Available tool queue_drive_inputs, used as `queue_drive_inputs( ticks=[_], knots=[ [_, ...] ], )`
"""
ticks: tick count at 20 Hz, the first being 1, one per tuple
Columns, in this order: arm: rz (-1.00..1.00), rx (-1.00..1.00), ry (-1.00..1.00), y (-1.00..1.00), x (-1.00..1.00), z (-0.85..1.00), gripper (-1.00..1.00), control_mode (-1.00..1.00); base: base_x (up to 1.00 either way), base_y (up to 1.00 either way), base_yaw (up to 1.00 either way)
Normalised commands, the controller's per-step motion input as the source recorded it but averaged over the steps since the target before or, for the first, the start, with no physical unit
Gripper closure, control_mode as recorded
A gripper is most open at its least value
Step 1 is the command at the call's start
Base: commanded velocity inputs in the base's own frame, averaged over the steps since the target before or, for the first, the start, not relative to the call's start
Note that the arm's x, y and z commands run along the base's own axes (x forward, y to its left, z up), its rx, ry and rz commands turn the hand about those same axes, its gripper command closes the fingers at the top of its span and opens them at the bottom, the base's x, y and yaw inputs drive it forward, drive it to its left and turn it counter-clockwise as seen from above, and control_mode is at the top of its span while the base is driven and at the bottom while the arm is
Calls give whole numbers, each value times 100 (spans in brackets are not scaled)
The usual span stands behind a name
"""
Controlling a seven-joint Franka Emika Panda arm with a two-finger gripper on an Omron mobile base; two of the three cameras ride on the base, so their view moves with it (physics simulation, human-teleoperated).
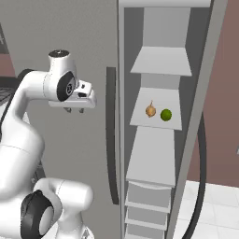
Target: Take the lime and onion out of the freezer and place them in the tupperware container on the counter. Then put the tupperware containing the vegetables back in the freezer.
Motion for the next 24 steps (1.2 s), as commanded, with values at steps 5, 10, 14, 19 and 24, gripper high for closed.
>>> queue_drive_inputs(
  ticks=[5, 10, 14, 19, 24],
  knots=[
    [0, -2, -18, 0, -69, 33, -100, -100, 0, 0, 0],
    [0, -3, -43, 0, -100, 73, -100, -100, 0, 0, 0],
    [0, -1, -37, -6, -100, 54, -100, -100, 0, 0, 0],
    [0, 0, -10, -3, -59, 6, -100, -100, 0, 0, 0],
    [0, 0, 1, 0, -3, 0, -100, 100, 0, 0, 0]
  ],
)
